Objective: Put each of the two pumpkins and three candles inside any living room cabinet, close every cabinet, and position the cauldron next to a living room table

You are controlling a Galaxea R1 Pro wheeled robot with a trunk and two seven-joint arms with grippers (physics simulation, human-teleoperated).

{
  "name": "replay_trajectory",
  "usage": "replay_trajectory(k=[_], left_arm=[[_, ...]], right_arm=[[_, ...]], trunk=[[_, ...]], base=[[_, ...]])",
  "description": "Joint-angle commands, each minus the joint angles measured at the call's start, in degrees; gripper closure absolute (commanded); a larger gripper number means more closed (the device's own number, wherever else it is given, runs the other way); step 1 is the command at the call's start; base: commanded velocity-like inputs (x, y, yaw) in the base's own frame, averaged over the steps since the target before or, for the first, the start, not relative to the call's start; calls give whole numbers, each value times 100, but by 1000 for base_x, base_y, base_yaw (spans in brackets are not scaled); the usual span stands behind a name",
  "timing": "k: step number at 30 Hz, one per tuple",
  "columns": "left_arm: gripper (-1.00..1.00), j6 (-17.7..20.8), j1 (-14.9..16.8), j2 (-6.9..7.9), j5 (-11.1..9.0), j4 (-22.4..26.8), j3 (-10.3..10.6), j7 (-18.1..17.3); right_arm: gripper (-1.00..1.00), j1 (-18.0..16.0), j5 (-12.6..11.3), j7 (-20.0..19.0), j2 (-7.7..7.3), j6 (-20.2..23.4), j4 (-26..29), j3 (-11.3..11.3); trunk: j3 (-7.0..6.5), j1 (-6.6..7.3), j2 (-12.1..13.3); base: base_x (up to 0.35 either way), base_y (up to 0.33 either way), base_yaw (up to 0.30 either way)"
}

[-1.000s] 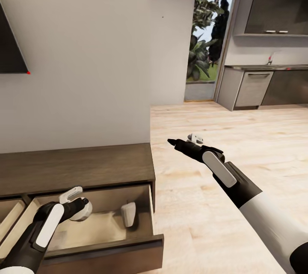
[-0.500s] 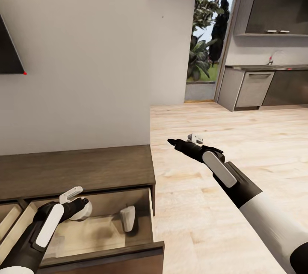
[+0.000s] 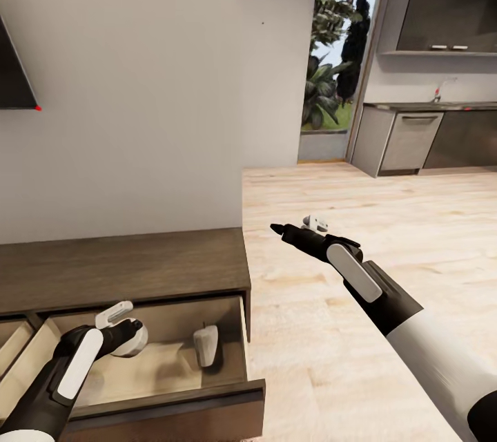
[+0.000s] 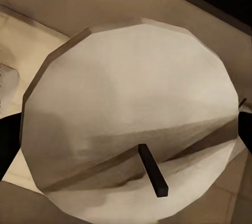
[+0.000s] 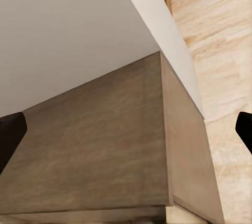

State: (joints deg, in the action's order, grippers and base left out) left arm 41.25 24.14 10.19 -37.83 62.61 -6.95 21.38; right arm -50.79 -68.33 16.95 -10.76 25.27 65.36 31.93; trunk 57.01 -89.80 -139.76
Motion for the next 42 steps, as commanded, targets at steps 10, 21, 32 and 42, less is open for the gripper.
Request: replay_trajectory(k=[10,21,32,42], left_arm=[[100,13,3,6,-42,14,1,112],[100,9,3,1,-56,67,8,113],[100,15,3,14,-41,76,18,120],[100,15,3,18,-38,76,18,120]], right_arm=[[-100,-6,-57,54,-5,-5,8,16],[-100,-6,-57,54,-5,-8,10,15],[-100,-5,-57,54,-5,-13,10,15],[-100,-8,-57,54,-5,-13,11,15]], trunk=[[192,-191,-350],[369,-212,-361],[369,-212,-361],[391,-215,-362]], base=[[0,0,0],[0,0,0],[174,0,0],[48,0,0]])
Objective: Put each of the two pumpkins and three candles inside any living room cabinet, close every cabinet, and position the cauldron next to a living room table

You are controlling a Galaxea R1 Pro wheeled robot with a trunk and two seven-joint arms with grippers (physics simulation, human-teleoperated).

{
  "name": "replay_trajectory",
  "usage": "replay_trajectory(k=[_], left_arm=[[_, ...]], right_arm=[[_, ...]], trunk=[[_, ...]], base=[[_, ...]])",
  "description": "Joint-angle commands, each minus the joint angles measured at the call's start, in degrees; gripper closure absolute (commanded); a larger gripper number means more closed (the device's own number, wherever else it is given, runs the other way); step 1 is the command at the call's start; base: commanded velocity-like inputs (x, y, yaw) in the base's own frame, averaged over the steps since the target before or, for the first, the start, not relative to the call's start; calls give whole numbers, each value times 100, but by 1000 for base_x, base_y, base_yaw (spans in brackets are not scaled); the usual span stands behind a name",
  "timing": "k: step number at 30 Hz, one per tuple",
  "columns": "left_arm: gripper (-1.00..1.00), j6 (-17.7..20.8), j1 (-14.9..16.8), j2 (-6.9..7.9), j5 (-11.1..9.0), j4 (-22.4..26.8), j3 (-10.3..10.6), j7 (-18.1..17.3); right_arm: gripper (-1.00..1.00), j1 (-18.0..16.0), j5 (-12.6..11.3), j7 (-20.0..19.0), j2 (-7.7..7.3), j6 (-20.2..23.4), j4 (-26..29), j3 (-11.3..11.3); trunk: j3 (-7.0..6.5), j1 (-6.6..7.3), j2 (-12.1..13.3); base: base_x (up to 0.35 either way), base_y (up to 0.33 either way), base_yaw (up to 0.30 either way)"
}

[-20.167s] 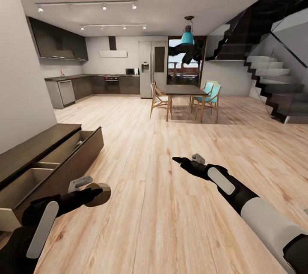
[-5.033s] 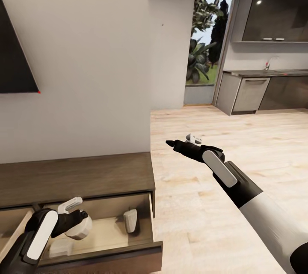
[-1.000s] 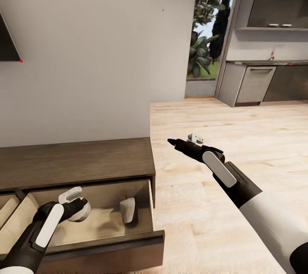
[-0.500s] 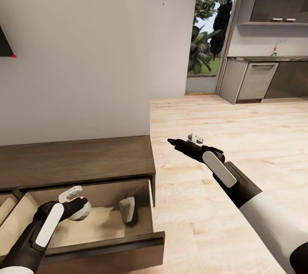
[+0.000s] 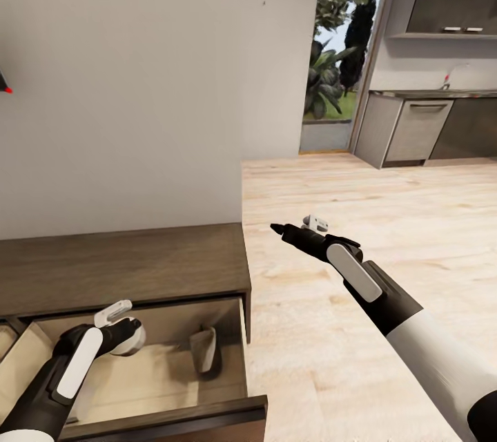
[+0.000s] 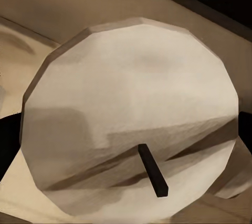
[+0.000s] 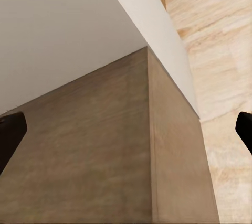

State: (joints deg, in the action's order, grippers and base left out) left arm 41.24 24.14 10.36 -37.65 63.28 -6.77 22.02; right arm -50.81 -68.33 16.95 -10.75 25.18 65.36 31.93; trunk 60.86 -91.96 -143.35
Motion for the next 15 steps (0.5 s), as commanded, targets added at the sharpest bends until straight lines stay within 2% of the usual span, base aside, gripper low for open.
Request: replay_trajectory(k=[1,9,15], left_arm=[[100,15,3,3,-55,9,1,57],[100,12,3,9,-58,9,0,57],[100,10,3,8,-58,11,0,53]], right_arm=[[-100,-7,-58,54,-6,-5,11,15],[-100,-5,-58,54,-7,-4,11,15],[-100,-3,-58,54,-7,-5,11,15]], trunk=[[28,-1,-5],[206,-21,-15],[206,-21,-15]], base=[[1,0,0],[0,0,0],[0,0,0]])
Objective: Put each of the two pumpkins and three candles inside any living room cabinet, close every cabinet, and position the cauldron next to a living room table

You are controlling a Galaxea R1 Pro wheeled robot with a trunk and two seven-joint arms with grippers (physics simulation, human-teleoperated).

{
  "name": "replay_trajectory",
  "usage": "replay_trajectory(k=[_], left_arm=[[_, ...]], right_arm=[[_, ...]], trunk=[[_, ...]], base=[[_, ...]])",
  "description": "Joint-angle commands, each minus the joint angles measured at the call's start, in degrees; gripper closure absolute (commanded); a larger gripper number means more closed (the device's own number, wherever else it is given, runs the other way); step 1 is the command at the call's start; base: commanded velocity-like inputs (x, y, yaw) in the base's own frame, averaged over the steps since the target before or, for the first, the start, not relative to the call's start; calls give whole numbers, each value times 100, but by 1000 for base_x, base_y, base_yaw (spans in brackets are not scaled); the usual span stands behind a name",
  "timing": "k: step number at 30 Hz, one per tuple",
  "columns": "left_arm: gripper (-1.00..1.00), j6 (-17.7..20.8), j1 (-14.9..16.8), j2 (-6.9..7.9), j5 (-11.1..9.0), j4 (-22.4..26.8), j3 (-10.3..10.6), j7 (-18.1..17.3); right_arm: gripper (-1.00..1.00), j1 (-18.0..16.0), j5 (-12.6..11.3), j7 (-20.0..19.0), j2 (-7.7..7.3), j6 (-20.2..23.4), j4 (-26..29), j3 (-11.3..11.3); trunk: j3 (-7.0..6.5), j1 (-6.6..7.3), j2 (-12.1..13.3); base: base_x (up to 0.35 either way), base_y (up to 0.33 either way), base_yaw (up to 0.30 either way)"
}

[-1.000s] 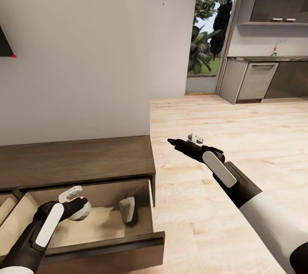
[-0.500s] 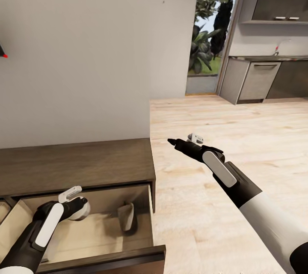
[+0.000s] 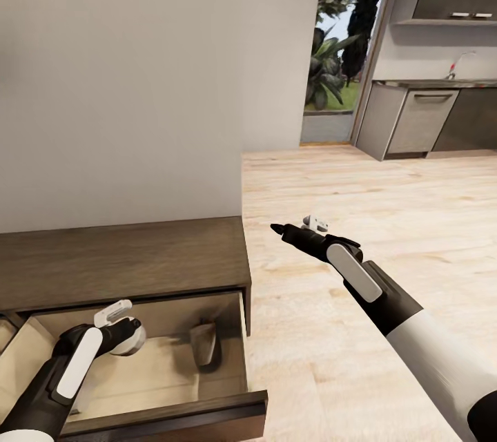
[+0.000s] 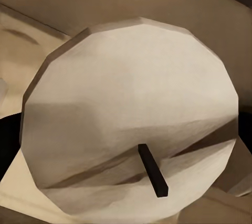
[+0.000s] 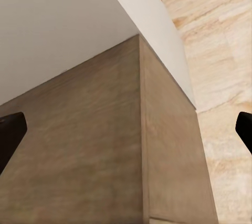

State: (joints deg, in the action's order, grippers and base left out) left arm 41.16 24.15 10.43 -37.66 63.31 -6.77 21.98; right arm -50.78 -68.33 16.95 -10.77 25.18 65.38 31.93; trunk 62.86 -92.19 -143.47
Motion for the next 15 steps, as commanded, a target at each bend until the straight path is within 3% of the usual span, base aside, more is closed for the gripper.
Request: replay_trajectory(k=[1,15], left_arm=[[100,18,2,1,-57,12,1,55],[100,15,2,-13,-57,-4,0,54]], right_arm=[[-100,-6,-57,54,-5,-4,9,15],[-100,-5,-57,54,-8,-1,10,15]], trunk=[[6,1,-2],[272,-30,-18]], base=[[0,0,0],[0,0,0]])
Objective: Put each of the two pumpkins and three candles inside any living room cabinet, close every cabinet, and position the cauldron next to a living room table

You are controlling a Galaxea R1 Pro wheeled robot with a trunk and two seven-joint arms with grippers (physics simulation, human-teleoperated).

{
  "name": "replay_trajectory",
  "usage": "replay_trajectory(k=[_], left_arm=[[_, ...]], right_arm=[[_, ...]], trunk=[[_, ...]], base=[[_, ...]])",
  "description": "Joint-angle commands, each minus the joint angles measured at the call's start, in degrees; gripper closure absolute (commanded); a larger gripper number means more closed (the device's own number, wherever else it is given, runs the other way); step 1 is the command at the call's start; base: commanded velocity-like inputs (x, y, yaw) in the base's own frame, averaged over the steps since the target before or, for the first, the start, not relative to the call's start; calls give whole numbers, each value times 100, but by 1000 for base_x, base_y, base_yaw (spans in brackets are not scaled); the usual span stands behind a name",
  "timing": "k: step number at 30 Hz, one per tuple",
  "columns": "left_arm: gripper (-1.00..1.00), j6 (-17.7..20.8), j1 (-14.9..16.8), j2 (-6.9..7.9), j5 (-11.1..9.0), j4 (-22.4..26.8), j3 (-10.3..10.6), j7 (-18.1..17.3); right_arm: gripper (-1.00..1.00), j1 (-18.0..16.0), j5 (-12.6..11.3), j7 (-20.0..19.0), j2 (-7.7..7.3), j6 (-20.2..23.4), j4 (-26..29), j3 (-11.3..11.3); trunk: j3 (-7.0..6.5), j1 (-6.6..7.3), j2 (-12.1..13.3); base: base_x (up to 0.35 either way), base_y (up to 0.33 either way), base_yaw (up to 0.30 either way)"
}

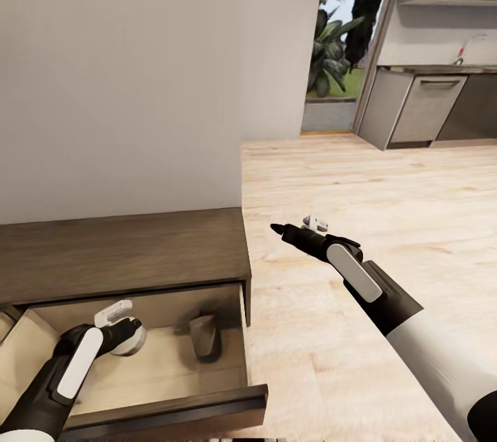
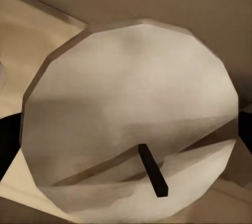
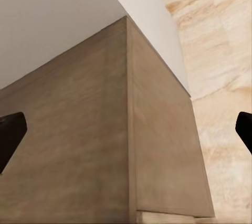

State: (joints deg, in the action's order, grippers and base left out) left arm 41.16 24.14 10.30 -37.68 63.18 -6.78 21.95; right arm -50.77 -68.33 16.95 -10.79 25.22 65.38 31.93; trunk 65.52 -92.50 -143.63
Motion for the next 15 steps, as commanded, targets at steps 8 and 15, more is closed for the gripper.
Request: replay_trajectory(k=[8,15], left_arm=[[100,7,3,-1,-53,-15,1,56],[100,6,3,-1,-48,-32,1,56]], right_arm=[[-100,-10,-58,54,-2,-8,10,15],[-100,-9,-55,54,-2,-8,7,15]], trunk=[[183,-19,-14],[338,-37,-23]], base=[[0,0,0],[0,0,0]])
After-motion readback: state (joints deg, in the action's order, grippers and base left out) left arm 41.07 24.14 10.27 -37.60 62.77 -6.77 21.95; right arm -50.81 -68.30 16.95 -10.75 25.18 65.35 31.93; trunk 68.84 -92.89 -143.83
